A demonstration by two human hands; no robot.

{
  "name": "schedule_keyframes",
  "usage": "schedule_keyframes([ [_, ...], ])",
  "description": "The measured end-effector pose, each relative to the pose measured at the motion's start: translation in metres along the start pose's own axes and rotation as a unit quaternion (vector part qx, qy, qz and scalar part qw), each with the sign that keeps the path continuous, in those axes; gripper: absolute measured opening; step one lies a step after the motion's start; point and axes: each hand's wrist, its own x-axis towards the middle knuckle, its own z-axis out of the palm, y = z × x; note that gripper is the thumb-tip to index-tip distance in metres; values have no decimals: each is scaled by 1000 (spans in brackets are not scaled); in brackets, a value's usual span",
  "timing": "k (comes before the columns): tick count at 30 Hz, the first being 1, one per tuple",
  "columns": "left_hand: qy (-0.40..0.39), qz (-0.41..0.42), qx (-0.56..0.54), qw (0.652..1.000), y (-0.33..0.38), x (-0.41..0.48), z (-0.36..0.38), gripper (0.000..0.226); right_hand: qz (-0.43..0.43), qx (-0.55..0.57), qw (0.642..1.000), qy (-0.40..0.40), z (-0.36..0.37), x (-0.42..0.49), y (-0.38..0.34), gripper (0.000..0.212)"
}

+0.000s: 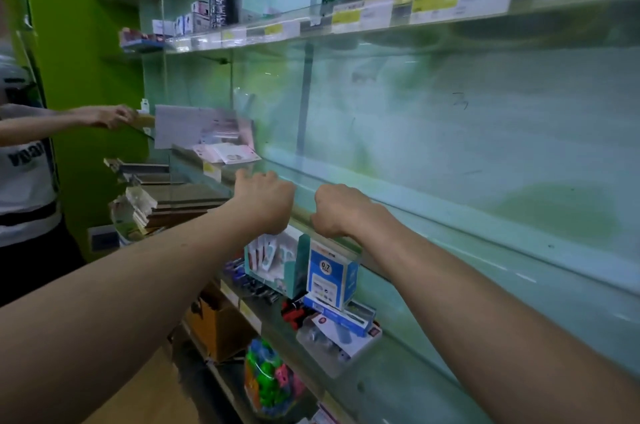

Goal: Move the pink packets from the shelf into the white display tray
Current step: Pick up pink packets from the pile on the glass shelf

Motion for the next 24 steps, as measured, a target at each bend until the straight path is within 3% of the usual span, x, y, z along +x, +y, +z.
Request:
schedule_keyframes([
  [4,0,16,-7,1000,-30,27,16,44,21,-7,1000,2,2,35,-23,13],
  [12,36,60,-9,997,-93,74,36,36,72,0,997,17,1,87,-70,5],
  [24,44,102,-28,993,-125,139,77,38,124,3,992,5,10,155,-95,7],
])
